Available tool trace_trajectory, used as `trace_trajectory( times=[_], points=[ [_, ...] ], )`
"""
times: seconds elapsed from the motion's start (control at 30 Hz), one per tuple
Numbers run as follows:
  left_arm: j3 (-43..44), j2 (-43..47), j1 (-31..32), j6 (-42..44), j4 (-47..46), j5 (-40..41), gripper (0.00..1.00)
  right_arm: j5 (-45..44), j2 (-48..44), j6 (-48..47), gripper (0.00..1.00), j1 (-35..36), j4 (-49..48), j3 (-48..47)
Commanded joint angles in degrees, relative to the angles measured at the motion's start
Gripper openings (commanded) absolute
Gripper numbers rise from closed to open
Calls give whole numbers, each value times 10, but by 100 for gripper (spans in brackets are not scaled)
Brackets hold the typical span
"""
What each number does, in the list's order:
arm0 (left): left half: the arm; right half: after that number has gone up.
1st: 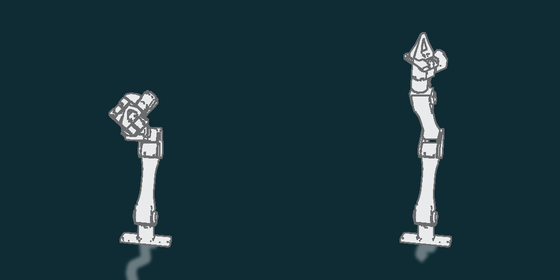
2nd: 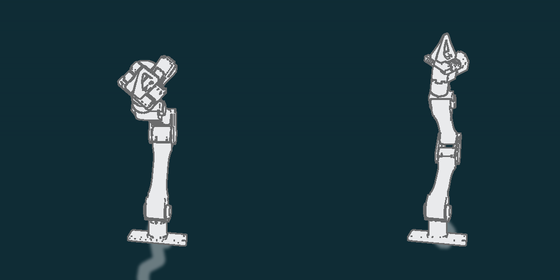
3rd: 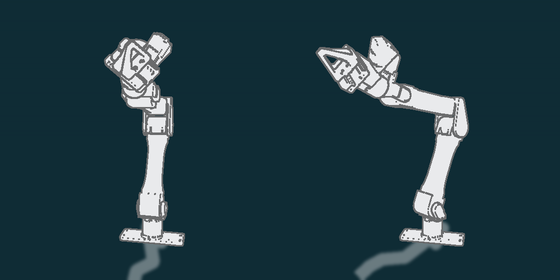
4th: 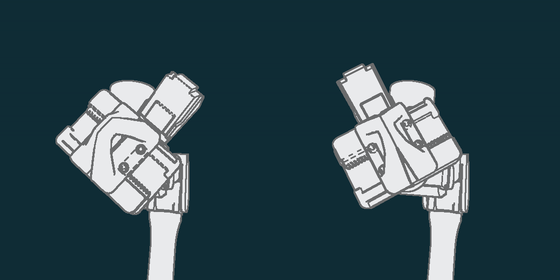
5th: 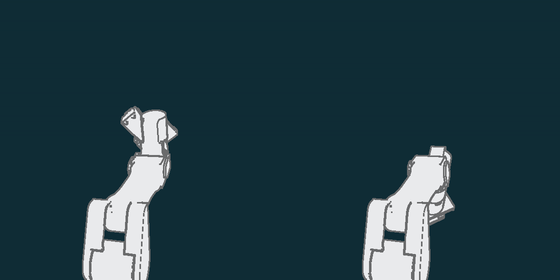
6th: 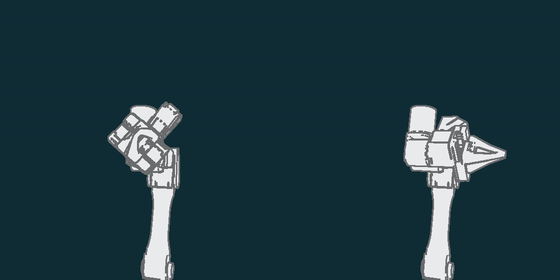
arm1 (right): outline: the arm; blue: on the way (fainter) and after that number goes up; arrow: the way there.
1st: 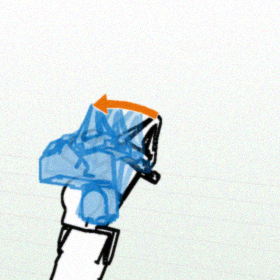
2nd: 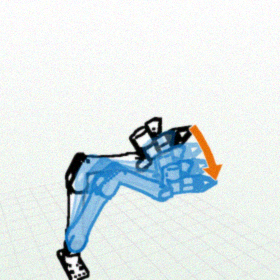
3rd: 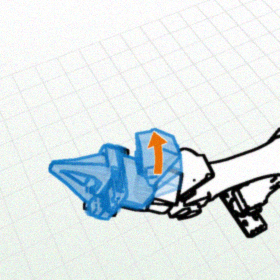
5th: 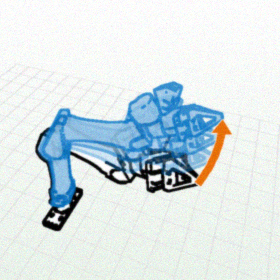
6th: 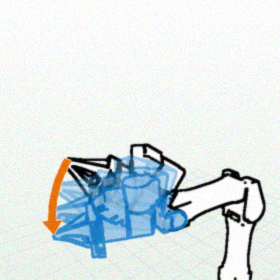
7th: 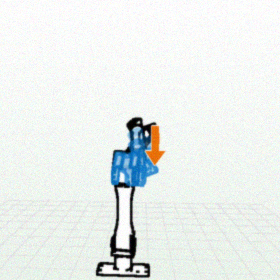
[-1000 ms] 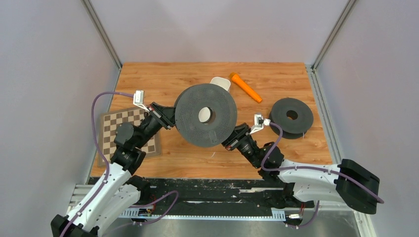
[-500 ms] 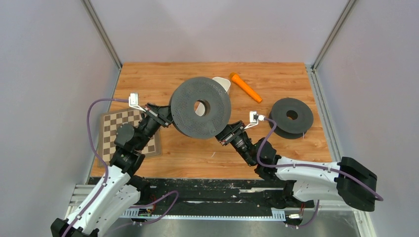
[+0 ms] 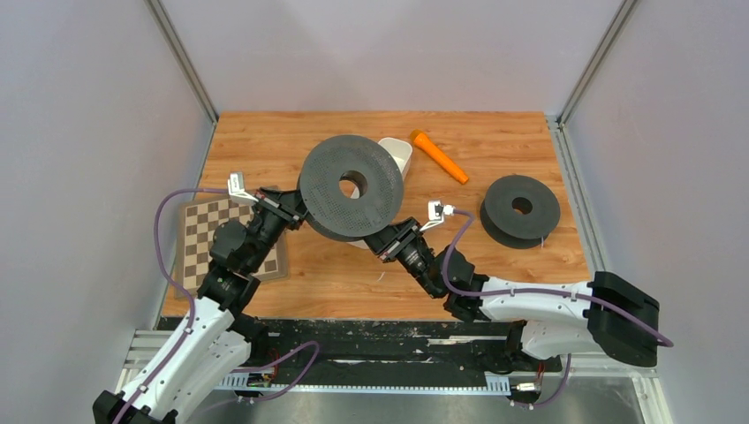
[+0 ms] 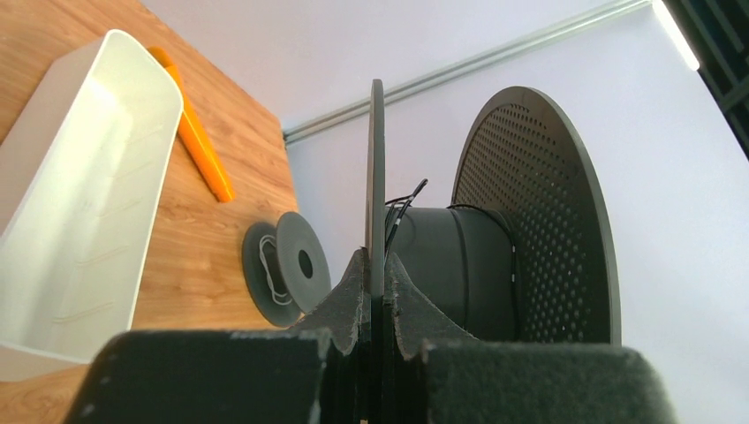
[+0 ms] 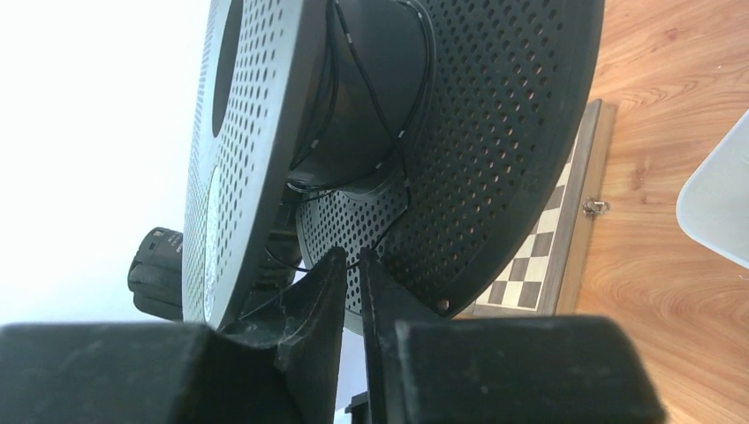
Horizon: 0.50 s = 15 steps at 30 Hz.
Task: Wrap the cables
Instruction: Wrap the cable around the cable reel.
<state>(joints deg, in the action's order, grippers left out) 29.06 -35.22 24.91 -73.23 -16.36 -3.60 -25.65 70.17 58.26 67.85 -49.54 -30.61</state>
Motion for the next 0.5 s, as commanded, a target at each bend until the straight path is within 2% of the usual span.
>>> trace_trajectory(
  times=[0.0, 0.23, 0.47],
  points=[
    [14, 18, 2, -42, -53, 4, 0, -34, 25, 22, 17, 5, 41, -26],
    [25, 26, 2, -21, -9, 24, 0, -18, 38, 0, 21, 5, 46, -26],
    [35, 42, 2, -7, 34, 34, 0, -34, -21, -5, 26, 6, 87, 24]
  ],
)
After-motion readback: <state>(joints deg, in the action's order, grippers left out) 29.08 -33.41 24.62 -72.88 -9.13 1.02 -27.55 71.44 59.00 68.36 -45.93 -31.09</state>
